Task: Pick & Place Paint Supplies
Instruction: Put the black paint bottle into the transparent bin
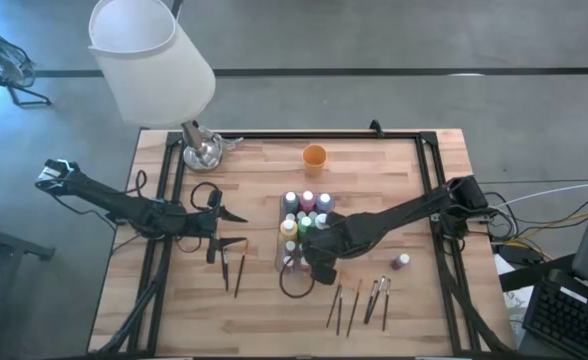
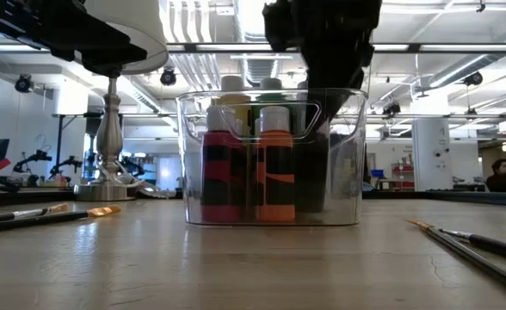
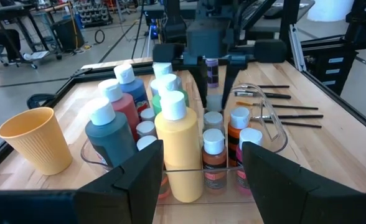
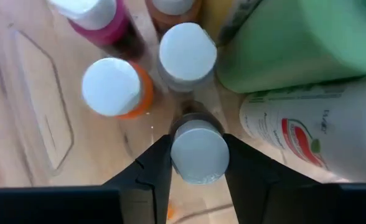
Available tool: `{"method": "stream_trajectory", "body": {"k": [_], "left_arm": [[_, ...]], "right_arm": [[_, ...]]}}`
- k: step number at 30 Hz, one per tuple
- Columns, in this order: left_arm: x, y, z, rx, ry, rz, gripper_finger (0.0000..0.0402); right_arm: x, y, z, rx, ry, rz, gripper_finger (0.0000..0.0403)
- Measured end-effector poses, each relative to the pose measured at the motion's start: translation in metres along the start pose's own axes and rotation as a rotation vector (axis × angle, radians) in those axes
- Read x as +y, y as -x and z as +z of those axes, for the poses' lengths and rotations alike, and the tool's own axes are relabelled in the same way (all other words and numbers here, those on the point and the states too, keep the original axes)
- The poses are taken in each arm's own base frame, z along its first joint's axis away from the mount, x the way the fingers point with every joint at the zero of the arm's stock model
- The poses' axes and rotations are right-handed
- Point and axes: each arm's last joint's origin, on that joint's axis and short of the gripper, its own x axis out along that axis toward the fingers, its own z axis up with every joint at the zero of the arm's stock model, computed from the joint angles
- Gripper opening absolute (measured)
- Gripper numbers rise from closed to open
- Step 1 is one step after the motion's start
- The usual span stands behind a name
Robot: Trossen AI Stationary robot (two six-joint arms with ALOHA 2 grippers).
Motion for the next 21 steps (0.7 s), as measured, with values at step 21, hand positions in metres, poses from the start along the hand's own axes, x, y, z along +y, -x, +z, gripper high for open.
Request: {"method": "stream_trajectory", "body": {"k": [21], "left_arm": [[0.0,0.0,-0.0007,0.007,-0.002,0.0,0.0222]], "right_arm": [[-0.0055,-0.0051,-0.0003,0.039,-0.022,0.043,0.0128]]}}
